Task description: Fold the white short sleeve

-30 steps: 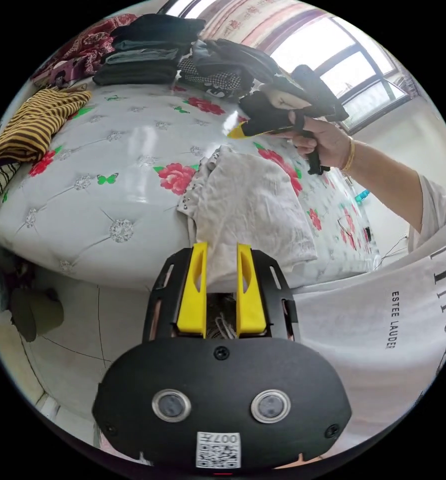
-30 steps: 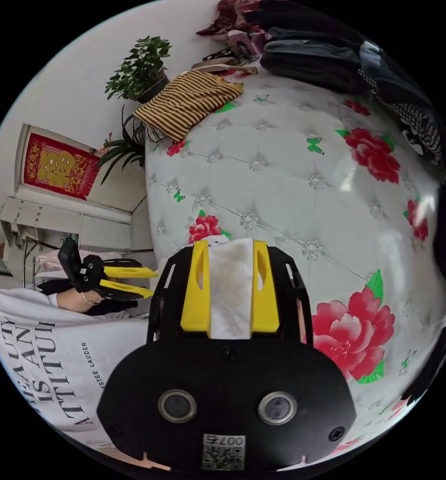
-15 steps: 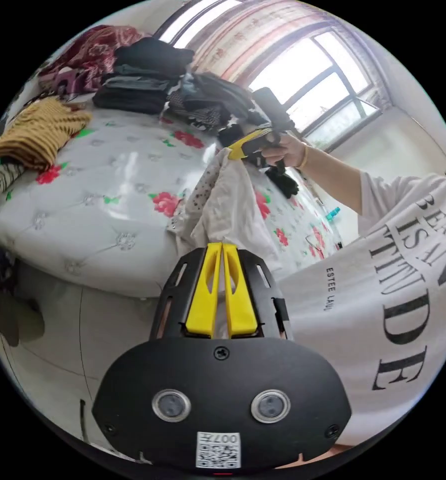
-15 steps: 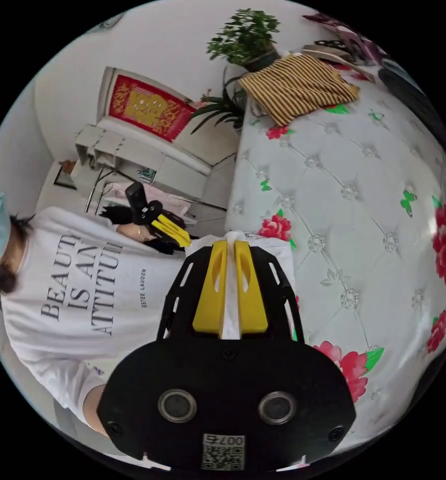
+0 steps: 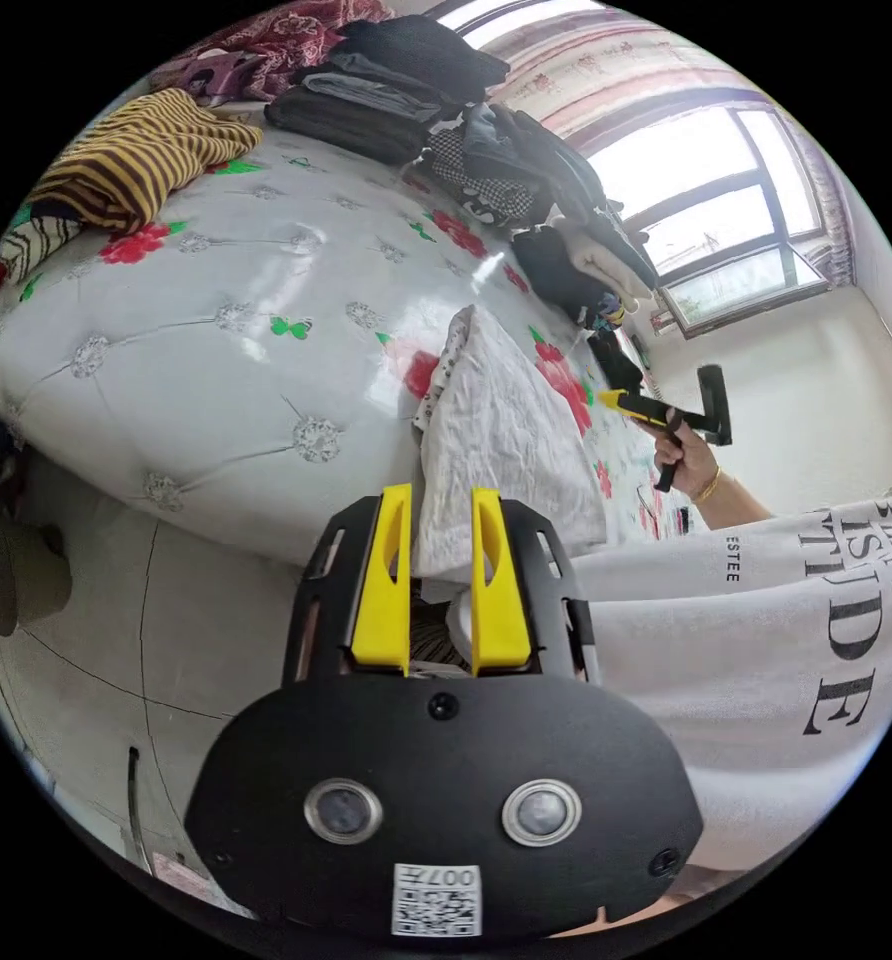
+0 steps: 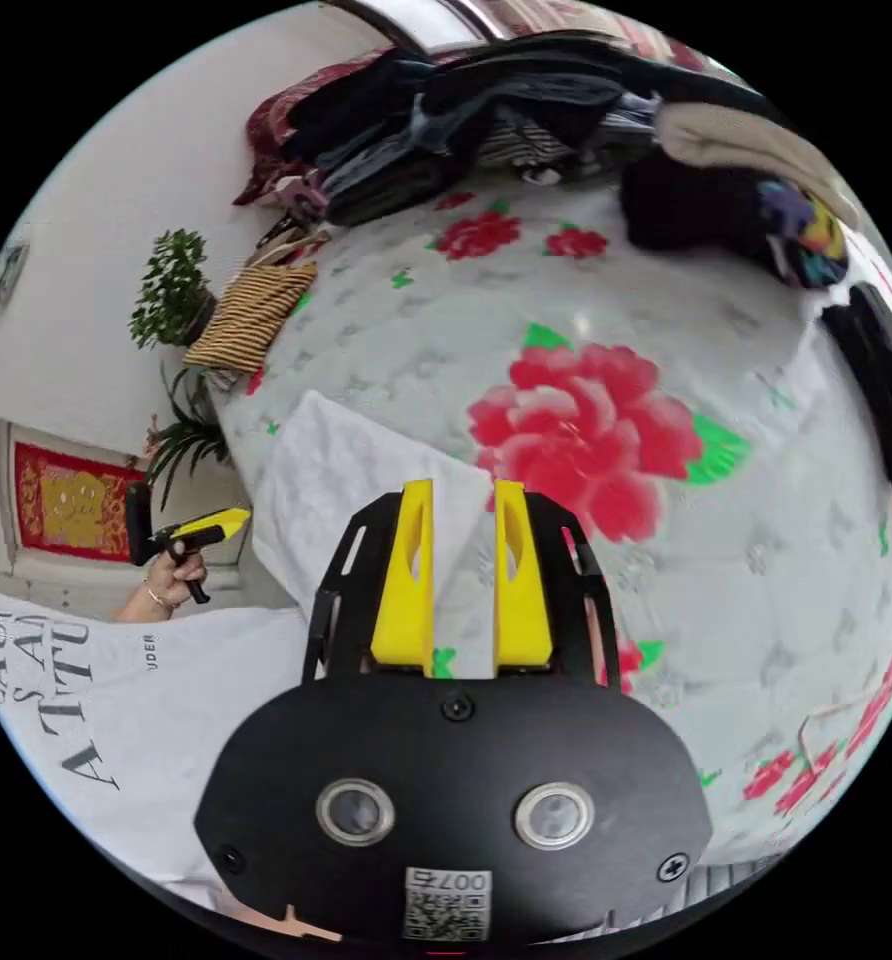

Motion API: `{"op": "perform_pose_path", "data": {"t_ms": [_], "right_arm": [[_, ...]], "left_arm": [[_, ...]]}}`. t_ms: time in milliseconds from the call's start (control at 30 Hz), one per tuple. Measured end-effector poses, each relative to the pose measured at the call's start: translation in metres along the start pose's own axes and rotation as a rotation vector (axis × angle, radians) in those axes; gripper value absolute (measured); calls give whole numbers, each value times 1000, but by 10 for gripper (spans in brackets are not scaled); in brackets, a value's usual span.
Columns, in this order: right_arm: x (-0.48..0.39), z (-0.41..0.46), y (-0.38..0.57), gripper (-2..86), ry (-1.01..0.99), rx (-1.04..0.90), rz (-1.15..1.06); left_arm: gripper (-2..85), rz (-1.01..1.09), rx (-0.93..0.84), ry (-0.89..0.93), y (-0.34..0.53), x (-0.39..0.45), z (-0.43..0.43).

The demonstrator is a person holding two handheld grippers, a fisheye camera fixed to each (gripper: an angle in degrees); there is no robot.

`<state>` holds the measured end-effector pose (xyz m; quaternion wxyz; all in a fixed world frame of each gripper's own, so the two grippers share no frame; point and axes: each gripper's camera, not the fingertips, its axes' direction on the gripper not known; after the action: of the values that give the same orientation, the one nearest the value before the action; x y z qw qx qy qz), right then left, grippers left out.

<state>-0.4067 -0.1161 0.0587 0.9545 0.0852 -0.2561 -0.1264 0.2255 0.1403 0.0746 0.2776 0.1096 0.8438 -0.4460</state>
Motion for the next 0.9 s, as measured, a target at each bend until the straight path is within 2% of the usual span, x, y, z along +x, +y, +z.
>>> {"op": "perform_pose_path", "data": {"t_ms": [67,167,267,500,600,767,900], "right_arm": [[49,-22,55,81,86,33,202],[100,-49,111,85,218,88,402],[148,-73,149,89,314,134,550],[236,-121,216,93,268,303,817],[271,-140,241,93,259,359,899],[334,-177,301,96,371,416,1097],[366,-177,333,95,329,339,1096]], "left_arm": [[104,50,-42,30,-26,2,21],[113,93,-129,63,-59,5,51],[98,113,-187,19,-79,11,69],[61,36,-228,58,-93,38,114],[61,38,-270,78,-107,76,156],[63,185,-381,100,-155,183,261],[65,275,-430,121,-190,249,325]]}}
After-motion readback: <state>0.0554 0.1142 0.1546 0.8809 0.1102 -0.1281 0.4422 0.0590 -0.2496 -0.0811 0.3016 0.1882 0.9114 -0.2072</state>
